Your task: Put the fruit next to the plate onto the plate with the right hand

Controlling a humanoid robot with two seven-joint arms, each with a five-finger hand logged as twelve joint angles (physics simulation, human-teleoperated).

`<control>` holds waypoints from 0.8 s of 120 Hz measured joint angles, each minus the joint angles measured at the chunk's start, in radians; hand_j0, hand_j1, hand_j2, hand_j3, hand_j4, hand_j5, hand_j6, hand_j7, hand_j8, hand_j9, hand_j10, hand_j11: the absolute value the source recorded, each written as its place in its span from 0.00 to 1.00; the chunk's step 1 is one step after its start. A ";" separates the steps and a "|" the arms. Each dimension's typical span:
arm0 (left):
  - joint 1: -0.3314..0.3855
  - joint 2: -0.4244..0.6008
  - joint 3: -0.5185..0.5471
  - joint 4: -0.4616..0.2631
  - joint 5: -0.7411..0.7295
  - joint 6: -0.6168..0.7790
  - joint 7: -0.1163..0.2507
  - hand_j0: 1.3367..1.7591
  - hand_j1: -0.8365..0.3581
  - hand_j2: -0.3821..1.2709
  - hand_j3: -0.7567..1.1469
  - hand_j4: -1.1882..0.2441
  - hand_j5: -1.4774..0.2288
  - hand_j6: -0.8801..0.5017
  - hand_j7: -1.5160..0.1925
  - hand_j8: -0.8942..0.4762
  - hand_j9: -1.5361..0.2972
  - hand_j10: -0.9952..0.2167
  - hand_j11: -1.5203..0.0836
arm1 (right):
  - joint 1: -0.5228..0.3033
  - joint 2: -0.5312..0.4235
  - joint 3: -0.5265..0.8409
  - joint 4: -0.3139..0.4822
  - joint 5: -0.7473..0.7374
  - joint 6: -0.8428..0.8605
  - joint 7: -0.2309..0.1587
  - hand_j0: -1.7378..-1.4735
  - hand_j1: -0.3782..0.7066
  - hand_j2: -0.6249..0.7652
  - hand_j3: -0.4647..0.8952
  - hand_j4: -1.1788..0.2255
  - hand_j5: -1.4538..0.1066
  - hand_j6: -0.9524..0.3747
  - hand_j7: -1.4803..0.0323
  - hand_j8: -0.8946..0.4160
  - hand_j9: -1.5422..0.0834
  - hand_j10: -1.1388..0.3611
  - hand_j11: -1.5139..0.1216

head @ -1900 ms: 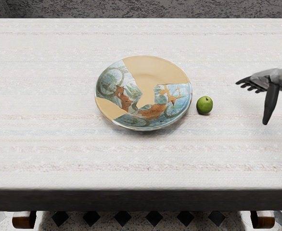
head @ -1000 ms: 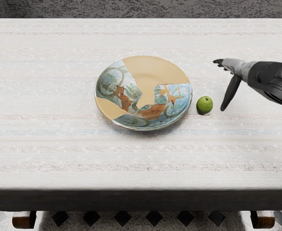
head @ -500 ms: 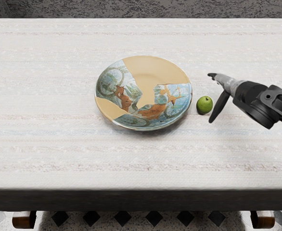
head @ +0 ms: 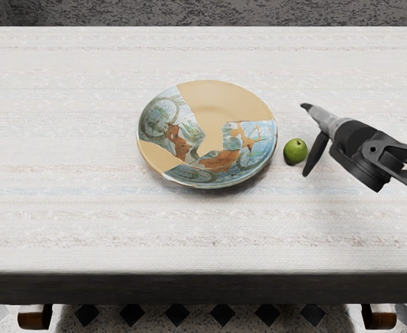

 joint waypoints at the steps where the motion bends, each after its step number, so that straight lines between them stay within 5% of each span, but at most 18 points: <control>1: 0.000 0.000 0.000 0.000 0.000 0.000 0.000 0.76 0.97 0.23 0.40 0.82 0.85 0.62 0.87 0.64 0.82 0.80 0.93 | 0.001 0.001 -0.002 -0.004 0.000 0.000 0.000 0.30 0.03 0.45 0.34 0.84 0.93 0.71 0.98 0.68 0.95 0.76 0.93; 39: 0.000 0.000 0.000 0.000 0.000 0.000 0.000 0.76 0.97 0.23 0.40 0.82 0.85 0.62 0.87 0.64 0.82 0.80 0.93 | 0.011 0.077 -0.030 -0.072 -0.012 0.000 0.000 0.30 0.03 0.45 0.34 0.83 0.93 0.71 0.97 0.68 0.94 0.75 0.92; 96: 0.000 0.000 0.000 0.000 0.000 0.000 0.000 0.76 0.97 0.23 0.40 0.82 0.85 0.62 0.87 0.64 0.82 0.80 0.93 | 0.003 0.078 -0.050 -0.018 -0.023 -0.066 0.000 0.30 0.12 0.44 0.34 0.78 0.86 0.65 0.91 0.62 0.88 0.70 0.86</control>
